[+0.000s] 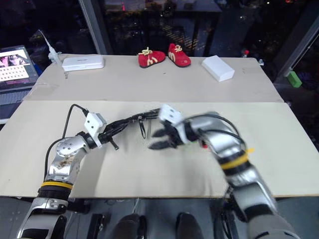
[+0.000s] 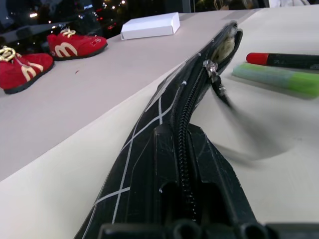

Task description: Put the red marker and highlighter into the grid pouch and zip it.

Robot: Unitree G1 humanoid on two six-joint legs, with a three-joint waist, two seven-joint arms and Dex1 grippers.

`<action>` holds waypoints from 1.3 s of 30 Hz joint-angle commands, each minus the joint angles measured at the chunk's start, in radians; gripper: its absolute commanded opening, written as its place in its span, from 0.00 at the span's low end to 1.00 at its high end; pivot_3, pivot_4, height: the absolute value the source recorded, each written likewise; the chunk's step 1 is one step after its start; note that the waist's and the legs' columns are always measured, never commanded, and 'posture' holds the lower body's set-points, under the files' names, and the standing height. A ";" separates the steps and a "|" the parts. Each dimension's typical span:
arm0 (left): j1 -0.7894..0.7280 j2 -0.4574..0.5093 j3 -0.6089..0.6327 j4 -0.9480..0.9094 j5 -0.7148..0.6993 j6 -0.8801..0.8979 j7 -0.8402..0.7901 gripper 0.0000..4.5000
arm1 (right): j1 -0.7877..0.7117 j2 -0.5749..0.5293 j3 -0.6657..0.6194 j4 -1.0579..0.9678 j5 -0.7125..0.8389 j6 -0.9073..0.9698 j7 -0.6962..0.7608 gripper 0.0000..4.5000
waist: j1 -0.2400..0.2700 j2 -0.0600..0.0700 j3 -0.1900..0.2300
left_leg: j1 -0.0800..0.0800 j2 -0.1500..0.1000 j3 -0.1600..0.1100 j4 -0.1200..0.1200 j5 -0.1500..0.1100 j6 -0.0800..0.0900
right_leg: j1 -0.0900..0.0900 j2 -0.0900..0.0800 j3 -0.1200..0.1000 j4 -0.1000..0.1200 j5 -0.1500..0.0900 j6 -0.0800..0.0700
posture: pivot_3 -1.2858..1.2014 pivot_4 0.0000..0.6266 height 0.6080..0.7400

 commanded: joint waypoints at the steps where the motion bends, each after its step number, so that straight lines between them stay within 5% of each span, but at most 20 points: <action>1: -0.003 -0.002 0.017 -0.048 -0.011 0.004 0.019 0.00 | 0.025 -0.074 -0.120 -0.082 0.006 0.001 -0.080 0.58 | -0.008 -0.001 0.000 | 0.001 0.000 0.000 0.000 0.000 0.000 | 0.000 0.000 0.002 -0.001 0.000 0.000 | 0.52 0.24 1.00; 8: 0.030 -0.012 0.017 -0.083 -0.016 0.014 0.037 0.00 | -0.038 -0.046 -0.278 0.067 -0.078 0.078 -0.460 0.58 | -0.026 -0.001 0.001 | 0.012 0.002 0.001 0.000 0.001 -0.001 | 0.004 0.003 0.007 0.002 0.000 -0.001 | 0.52 0.24 1.00; 15: 0.046 -0.015 0.028 -0.104 -0.014 0.023 0.068 0.00 | 0.115 0.044 -0.284 0.019 -0.095 0.204 -0.670 0.58 | -0.015 -0.002 0.000 | 0.004 0.001 0.003 -0.001 0.001 -0.001 | 0.001 0.002 0.004 0.000 -0.001 -0.001 | 0.52 0.24 1.00; 35: 0.055 -0.010 0.051 -0.116 -0.024 0.035 0.085 0.00 | 0.124 0.108 -0.208 0.144 -0.119 0.157 -0.774 0.58 | -0.022 -0.001 0.000 | 0.006 0.000 0.000 0.000 0.001 0.000 | 0.002 0.001 0.006 -0.001 0.000 0.001 | 0.52 0.24 1.00; 39: 0.060 -0.009 0.052 -0.124 -0.025 0.039 0.088 0.00 | 0.141 0.119 -0.209 0.172 -0.138 0.140 -0.807 0.36 | -0.022 -0.001 0.000 | 0.007 0.000 0.000 0.000 0.001 0.000 | 0.003 0.001 0.006 -0.001 0.000 0.001 | 0.52 0.24 1.00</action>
